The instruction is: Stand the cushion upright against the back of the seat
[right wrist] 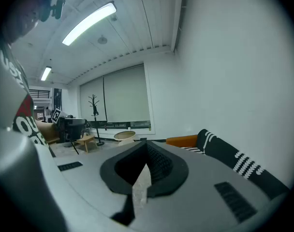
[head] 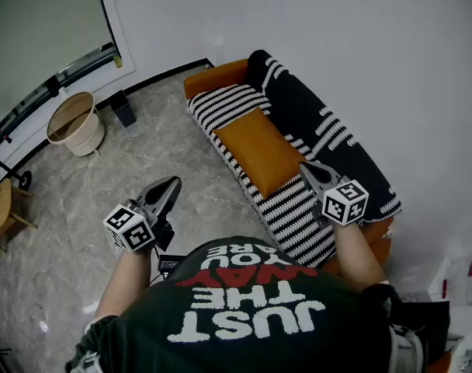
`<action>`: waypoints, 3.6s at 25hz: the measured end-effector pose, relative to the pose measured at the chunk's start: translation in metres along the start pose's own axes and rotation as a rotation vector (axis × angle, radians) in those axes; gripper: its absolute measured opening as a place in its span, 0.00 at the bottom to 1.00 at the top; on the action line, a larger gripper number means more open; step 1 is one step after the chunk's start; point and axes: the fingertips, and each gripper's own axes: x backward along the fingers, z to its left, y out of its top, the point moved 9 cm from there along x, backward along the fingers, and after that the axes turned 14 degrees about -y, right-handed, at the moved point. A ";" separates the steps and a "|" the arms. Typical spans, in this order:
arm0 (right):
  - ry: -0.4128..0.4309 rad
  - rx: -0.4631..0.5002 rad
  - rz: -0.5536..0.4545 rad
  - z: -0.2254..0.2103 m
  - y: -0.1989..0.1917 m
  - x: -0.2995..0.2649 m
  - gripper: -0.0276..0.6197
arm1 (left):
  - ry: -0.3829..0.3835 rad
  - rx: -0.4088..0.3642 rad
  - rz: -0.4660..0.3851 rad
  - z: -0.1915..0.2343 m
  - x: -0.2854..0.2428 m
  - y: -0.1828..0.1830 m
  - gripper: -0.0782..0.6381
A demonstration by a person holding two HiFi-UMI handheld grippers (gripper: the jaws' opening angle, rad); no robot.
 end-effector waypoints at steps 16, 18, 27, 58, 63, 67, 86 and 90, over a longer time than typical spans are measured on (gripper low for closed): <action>-0.012 0.005 0.003 -0.012 -0.001 0.002 0.08 | 0.003 0.022 0.014 -0.004 -0.014 0.001 0.12; -0.020 -0.003 -0.012 -0.017 0.001 0.002 0.08 | 0.005 0.022 0.015 -0.006 -0.019 0.002 0.12; 0.001 0.005 -0.082 -0.041 0.012 0.008 0.08 | 0.009 0.000 0.015 -0.017 -0.049 0.001 0.12; -0.139 0.003 0.145 -0.045 0.030 -0.251 0.15 | -0.200 0.103 0.043 0.300 -0.114 0.047 0.12; -0.166 0.040 0.265 -0.041 0.044 -0.330 0.38 | -0.236 0.104 0.088 0.385 -0.117 0.072 0.12; -0.166 0.093 0.382 -0.046 0.036 -0.372 0.47 | -0.264 0.119 0.109 0.430 -0.129 0.069 0.12; 0.042 0.298 0.985 -0.174 -0.189 -0.500 0.73 | -0.137 0.370 0.314 0.457 -0.250 -0.055 0.12; 0.070 0.345 1.087 -0.180 -0.260 -0.524 0.81 | -0.106 0.405 0.335 0.463 -0.265 -0.094 0.12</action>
